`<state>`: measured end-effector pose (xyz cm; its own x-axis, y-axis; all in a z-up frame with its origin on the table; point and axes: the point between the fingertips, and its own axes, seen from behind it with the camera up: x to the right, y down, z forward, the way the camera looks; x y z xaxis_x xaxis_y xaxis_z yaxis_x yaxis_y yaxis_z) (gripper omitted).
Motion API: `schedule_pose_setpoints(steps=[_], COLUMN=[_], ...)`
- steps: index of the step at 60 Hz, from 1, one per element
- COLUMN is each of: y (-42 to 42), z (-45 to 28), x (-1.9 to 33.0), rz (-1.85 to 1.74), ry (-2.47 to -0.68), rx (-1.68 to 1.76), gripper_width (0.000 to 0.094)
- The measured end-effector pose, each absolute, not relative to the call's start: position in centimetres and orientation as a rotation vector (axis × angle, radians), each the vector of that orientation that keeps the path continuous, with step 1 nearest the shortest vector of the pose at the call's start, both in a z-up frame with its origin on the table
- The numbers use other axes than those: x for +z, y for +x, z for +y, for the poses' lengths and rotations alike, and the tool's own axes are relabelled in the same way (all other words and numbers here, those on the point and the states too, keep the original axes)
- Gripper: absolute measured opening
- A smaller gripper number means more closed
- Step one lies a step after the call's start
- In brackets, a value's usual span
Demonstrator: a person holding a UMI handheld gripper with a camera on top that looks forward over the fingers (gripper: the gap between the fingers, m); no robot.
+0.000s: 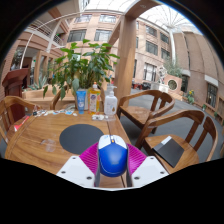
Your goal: Arrange mouse
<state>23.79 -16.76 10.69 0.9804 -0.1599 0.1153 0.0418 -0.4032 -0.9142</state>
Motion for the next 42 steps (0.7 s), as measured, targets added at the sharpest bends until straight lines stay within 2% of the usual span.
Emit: schedule_pose_setpoints(steps=[5,9,13,17,21,31,42], y=[23.9,23.1,21.8,19.9,18.1,14.7,13.9], z=[-13.2,-10.1,-6.4,-3.3,-0.3,3.6,3.1], x=[16.2,19.4,20.8,20.1,17.2,6.0,0.6], rz=[0.11,0.117,0.116,0.112,0.104,0.076,0.077], ry=[-1.874,-1.819,-1.791,-1.808,-1.88,-2.079,-2.186], rx=[-0.214,-0.199,-0.174,-0.135,-0.096,-0.086,-0.101], gripper_width=[0.0362,0.0361,0.036,0.036,0.0361,0.0381,0.0447])
